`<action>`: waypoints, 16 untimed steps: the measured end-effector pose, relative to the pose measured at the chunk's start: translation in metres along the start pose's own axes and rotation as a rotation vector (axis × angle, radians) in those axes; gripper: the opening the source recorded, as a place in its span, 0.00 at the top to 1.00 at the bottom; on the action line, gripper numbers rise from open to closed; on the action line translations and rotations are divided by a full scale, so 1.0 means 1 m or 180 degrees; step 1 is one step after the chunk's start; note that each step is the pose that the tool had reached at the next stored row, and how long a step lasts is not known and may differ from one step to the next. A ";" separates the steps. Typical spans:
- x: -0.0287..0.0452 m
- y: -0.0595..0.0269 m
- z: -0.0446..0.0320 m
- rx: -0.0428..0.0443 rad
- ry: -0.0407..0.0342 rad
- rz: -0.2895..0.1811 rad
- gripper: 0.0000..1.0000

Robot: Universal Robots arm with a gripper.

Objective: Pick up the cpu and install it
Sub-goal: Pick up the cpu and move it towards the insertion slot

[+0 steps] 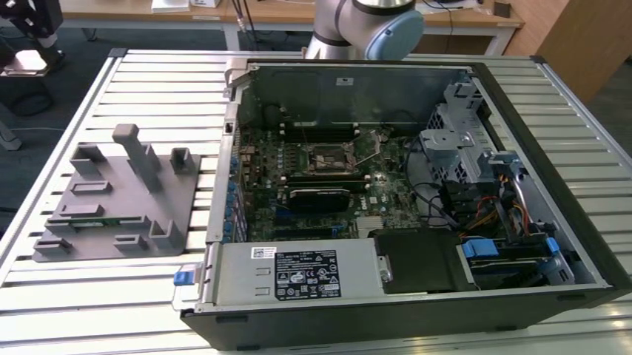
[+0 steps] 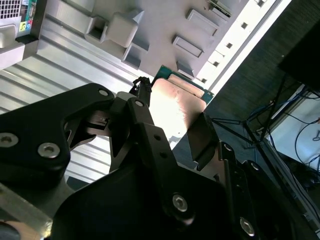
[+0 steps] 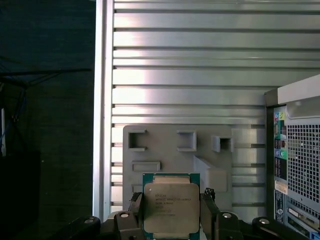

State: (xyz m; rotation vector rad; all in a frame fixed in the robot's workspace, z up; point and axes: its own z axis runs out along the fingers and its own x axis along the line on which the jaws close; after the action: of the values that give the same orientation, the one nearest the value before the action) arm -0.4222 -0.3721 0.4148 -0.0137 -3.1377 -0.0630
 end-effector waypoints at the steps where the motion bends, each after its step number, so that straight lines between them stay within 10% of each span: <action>1: -0.0010 0.0000 0.0000 0.0000 0.0000 0.0000 0.46; 16: -0.0187 0.0005 0.0000 0.0000 0.0000 0.0000 0.46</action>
State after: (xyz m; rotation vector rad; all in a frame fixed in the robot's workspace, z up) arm -0.4035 -0.3718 0.4148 -0.0138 -3.1378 -0.0630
